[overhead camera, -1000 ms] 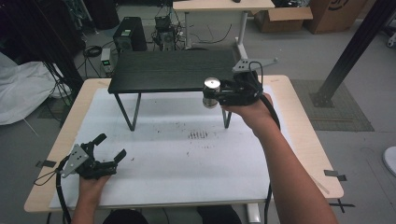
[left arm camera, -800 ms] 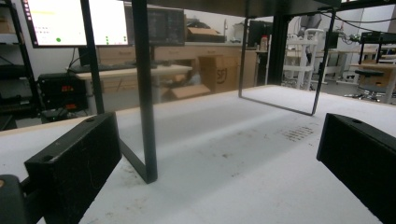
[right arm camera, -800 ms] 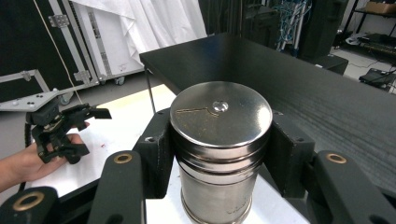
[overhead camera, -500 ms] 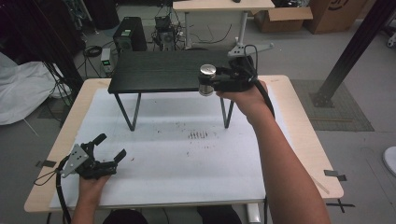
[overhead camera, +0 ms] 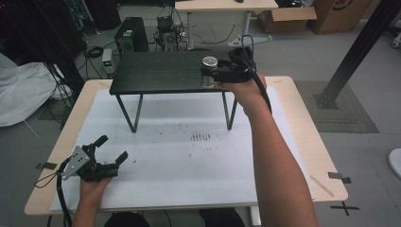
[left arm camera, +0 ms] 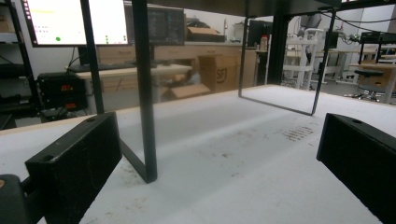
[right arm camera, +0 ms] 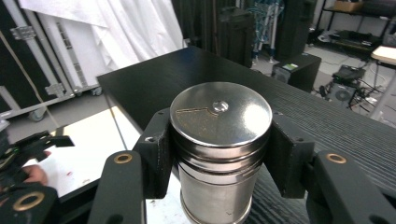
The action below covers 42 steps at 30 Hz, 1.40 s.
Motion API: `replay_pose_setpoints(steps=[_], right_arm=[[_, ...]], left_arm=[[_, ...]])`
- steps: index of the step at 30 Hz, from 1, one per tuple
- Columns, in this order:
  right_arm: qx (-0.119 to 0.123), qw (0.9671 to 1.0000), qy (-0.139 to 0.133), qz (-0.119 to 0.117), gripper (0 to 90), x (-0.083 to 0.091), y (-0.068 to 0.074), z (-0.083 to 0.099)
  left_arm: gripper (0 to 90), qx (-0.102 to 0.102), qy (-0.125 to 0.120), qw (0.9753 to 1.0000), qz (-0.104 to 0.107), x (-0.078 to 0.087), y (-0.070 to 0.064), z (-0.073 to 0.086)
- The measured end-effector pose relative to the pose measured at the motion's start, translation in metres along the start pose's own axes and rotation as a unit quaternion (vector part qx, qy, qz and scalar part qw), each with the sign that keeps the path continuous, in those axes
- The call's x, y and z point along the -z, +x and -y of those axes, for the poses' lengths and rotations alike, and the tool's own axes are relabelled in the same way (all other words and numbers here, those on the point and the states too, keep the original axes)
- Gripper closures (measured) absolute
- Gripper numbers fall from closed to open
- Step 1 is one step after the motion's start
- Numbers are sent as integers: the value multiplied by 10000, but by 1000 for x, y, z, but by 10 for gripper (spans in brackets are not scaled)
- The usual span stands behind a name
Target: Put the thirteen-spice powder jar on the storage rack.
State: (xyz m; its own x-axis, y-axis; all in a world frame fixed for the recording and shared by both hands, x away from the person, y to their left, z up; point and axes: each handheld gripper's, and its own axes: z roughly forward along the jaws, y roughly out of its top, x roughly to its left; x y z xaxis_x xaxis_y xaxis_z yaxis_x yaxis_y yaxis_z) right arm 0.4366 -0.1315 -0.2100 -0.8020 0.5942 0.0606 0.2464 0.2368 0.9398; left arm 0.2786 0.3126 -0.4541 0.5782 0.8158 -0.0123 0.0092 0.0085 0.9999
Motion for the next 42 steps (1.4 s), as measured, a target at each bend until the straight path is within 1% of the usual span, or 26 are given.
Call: replay_pose_setpoints(steps=[5,6,7,12,13,15,18,25,28,37,38,39,40,41,42], right_arm=[[-93,9998,25,169,490,-6,-7,1],[-93,9998,25,169,490,-6,-7,1],[-110,9996,54,237,491,-9,-9,1],[-157,9993,86,336,491,-14,-13,1],[-164,9991,108,376,491,-18,-14,1],[-157,9991,117,388,491,-19,-14,1],[-94,9989,181,425,491,-27,-13,2],[-40,9985,184,517,490,-35,-11,2],[-10,9985,175,522,491,-36,-10,2],[-23,9985,158,519,486,-36,-9,3],[-45,9986,158,504,462,-36,-10,3],[-75,9985,137,519,404,-37,-10,3],[-75,9985,137,519,404,-37,-10,3],[-132,9982,110,568,375,-36,-10,3],[-106,9983,92,561,366,-35,-10,3]], left_arm=[[4,-27,18,10000,4,0,0,0],[4,-27,18,10000,4,0,0,0],[4,-30,18,10000,3,0,0,0],[4,-31,19,10000,2,0,0,0],[5,-28,21,10000,4,0,0,0],[4,-25,20,10000,3,0,0,0],[4,-9,13,10000,5,0,0,0],[5,-14,7,10000,4,0,0,0],[5,-13,9,10000,4,0,0,0],[4,-28,4,10000,-2,0,0,0],[5,-25,5,10000,0,0,0,0],[4,-29,7,10000,-1,0,0,0],[5,-29,7,10000,-1,0,0,0],[5,-25,13,10000,0,0,0,0],[4,-18,13,10000,2,0,0,0]])
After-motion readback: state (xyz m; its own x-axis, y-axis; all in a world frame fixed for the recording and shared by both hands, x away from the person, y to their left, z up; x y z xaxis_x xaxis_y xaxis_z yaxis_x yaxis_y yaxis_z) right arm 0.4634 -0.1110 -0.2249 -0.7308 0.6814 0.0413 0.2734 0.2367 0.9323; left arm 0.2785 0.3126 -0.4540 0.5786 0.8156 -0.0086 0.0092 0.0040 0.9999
